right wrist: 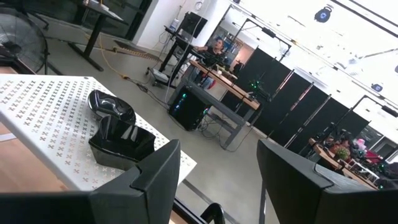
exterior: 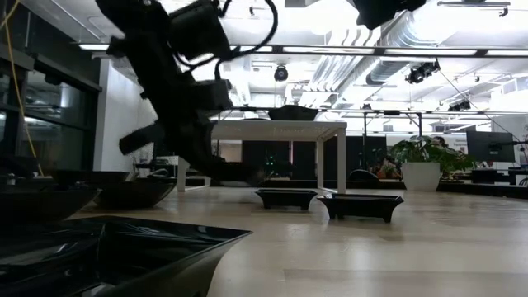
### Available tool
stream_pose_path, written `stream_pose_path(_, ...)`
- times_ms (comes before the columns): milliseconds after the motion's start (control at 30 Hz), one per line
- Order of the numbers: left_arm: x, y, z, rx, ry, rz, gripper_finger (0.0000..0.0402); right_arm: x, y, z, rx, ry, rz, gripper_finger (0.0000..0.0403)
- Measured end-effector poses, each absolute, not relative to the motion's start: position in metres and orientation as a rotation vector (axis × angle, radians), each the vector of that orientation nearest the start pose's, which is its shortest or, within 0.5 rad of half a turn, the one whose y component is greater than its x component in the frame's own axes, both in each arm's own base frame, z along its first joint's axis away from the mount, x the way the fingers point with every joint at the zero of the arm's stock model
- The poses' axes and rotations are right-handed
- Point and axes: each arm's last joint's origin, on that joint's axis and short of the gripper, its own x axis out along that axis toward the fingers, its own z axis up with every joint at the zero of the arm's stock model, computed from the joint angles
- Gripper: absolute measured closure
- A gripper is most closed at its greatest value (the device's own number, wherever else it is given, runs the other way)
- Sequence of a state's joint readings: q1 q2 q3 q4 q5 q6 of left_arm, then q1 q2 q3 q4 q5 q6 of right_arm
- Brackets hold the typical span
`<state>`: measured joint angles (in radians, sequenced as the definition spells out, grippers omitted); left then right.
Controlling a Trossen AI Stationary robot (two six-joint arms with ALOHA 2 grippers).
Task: Pick & Place Mini shaped plates
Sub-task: Stack the black leaf-shaped plate on top of the black leaf-shaped plate on the shelf
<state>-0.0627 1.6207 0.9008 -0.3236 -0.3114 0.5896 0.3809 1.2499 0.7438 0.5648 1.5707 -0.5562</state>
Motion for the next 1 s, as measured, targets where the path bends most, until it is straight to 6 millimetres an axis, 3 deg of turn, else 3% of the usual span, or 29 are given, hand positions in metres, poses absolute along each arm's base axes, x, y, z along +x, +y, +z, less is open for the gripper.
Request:
stream_pose_path(367, 0.306, -0.035, 0.228, 0.866, 1.105, 0.010, 0.0401, 0.240, 0.065, 0.295, -0.411, 0.274, -1.157, 0.0194)
stream_pose_path(667, 0.270, -0.026, 0.284, 0.878, 1.008, 0.140, 0.0401, 0.230, 0.062, 0.296, -0.306, 0.170, -0.891, 0.0194)
stream_pose_path(833, 0.251, -0.021, 0.311, 0.902, 0.918, 0.227, 0.0401, 0.221, 0.049, 0.282, -0.165, 0.258, -0.667, 0.0194)
stream_pose_path(1000, 0.249, 0.005, 0.325, 0.929, 0.882, 0.305, 0.0401, 0.220, 0.036, 0.271, -0.090, 0.357, -0.631, 0.0194)
